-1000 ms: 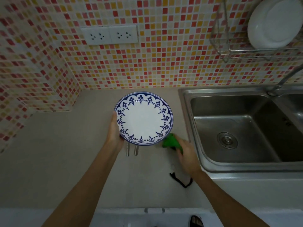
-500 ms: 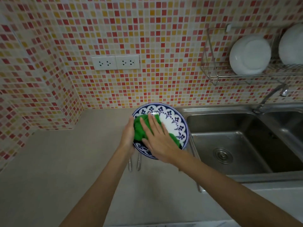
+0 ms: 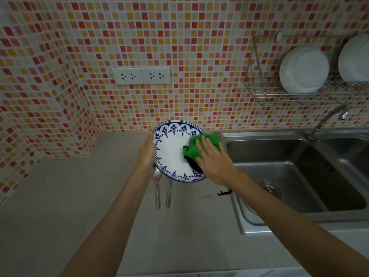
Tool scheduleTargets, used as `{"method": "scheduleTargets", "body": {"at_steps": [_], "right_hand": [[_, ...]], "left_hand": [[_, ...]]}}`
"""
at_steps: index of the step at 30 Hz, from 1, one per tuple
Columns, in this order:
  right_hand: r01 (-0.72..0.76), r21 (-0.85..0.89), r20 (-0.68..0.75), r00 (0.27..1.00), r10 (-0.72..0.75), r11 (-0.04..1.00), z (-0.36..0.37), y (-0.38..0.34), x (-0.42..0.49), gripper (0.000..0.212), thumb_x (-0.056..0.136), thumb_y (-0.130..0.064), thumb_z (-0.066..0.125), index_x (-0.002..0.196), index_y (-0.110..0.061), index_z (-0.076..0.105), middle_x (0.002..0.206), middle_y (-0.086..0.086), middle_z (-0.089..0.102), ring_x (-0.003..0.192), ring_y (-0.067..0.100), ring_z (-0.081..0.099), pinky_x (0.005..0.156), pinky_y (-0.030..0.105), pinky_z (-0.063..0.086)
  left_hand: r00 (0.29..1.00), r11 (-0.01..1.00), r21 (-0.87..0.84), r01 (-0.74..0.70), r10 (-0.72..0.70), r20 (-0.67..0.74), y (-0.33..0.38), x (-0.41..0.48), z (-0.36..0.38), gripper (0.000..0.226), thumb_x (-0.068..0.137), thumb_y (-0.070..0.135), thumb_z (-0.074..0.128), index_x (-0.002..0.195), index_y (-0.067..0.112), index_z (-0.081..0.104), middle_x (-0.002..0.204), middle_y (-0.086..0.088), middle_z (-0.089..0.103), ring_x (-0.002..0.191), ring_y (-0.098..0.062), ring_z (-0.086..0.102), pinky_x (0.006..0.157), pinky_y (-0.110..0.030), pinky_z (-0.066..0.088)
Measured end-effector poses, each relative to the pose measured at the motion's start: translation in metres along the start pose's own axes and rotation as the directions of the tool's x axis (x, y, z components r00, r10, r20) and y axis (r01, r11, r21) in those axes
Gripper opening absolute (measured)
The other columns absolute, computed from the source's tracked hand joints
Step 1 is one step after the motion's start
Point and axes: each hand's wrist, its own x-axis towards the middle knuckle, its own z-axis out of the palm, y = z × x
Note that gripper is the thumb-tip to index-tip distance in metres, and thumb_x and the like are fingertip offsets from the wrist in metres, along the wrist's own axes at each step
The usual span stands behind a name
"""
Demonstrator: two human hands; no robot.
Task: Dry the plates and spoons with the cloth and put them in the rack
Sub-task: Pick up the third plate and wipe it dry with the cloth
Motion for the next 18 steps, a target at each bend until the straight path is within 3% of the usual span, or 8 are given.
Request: {"method": "scheduleTargets", "body": {"at_steps": [2,5,7,9,13,16,18], "right_hand": [[0.096,0.129,0.075,0.991,-0.106,0.987,-0.004,-0.014,-0.021,0.054,0.101,-0.037,0.018,0.15,-0.017,0.006,0.159,0.005,0.001,0.147,0.016,0.001,0.119,0.042,-0.002],[0.263,0.303,-0.006,0.962,-0.274,0.916,-0.008,-0.046,-0.036,0.051,0.102,-0.036,0.02,0.149,-0.019,0.013,0.158,0.001,0.009,0.146,0.013,0.008,0.12,0.038,0.007],[0.3,0.285,-0.074,0.954,-0.291,0.91,-0.008,-0.065,-0.028,0.057,0.099,-0.04,0.013,0.15,-0.015,0.008,0.159,0.003,0.005,0.146,0.012,0.001,0.12,0.037,0.002],[0.263,0.226,-0.197,0.955,-0.221,0.938,-0.009,-0.074,-0.011,0.065,0.092,-0.04,0.006,0.15,-0.01,0.005,0.159,0.008,0.0,0.146,0.016,-0.006,0.12,0.039,-0.001],[0.123,0.136,-0.394,0.917,-0.06,0.983,-0.015,-0.058,0.024,0.062,0.093,-0.033,0.012,0.148,-0.007,0.001,0.157,0.014,-0.005,0.146,0.027,-0.004,0.119,0.049,0.005],[-0.109,0.113,-0.426,0.893,0.147,0.988,-0.019,-0.022,0.043,0.061,0.095,-0.036,0.012,0.148,-0.008,-0.002,0.157,0.014,-0.004,0.145,0.028,-0.002,0.117,0.051,0.002],[-0.199,0.037,-0.389,0.9,0.198,0.979,-0.019,0.0,0.042,0.063,0.096,-0.04,0.015,0.15,-0.008,0.002,0.158,0.015,0.002,0.146,0.029,0.003,0.116,0.049,0.001]], "left_hand": [[1.0,1.0,-0.021,0.004,-0.004,-0.01,-0.003,0.004,-0.001,0.04,0.1,0.037,0.034,0.12,0.012,0.057,0.106,-0.006,0.066,0.083,-0.018,0.064,0.064,-0.028,0.053],[0.997,0.993,-0.094,0.073,-0.072,0.014,-0.009,0.006,0.001,0.046,0.098,0.043,0.035,0.117,0.01,0.061,0.102,-0.008,0.068,0.088,-0.023,0.066,0.068,-0.031,0.054],[0.989,0.983,-0.135,0.124,-0.11,0.103,-0.011,0.006,0.006,0.047,0.097,0.046,0.037,0.112,0.011,0.065,0.101,-0.01,0.071,0.092,-0.026,0.066,0.075,-0.032,0.055],[0.976,0.979,-0.155,0.136,-0.105,0.191,-0.011,-0.003,0.011,0.044,0.097,0.046,0.036,0.104,0.015,0.067,0.093,-0.005,0.074,0.087,-0.02,0.068,0.076,-0.029,0.056],[0.964,0.994,-0.045,0.097,-0.082,0.254,-0.01,-0.01,0.016,0.059,0.089,0.065,0.034,0.125,0.024,0.059,0.124,-0.006,0.065,0.113,-0.02,0.062,0.102,-0.04,0.046],[0.981,0.997,0.007,0.074,-0.074,0.182,0.0,-0.011,0.02,0.058,0.092,0.059,0.036,0.126,0.018,0.06,0.119,-0.008,0.068,0.106,-0.023,0.065,0.098,-0.041,0.049],[0.993,0.998,-0.025,0.053,-0.05,0.108,0.006,-0.008,0.021,0.05,0.092,0.056,0.042,0.118,0.019,0.064,0.111,-0.006,0.071,0.1,-0.024,0.068,0.094,-0.044,0.052]]}}
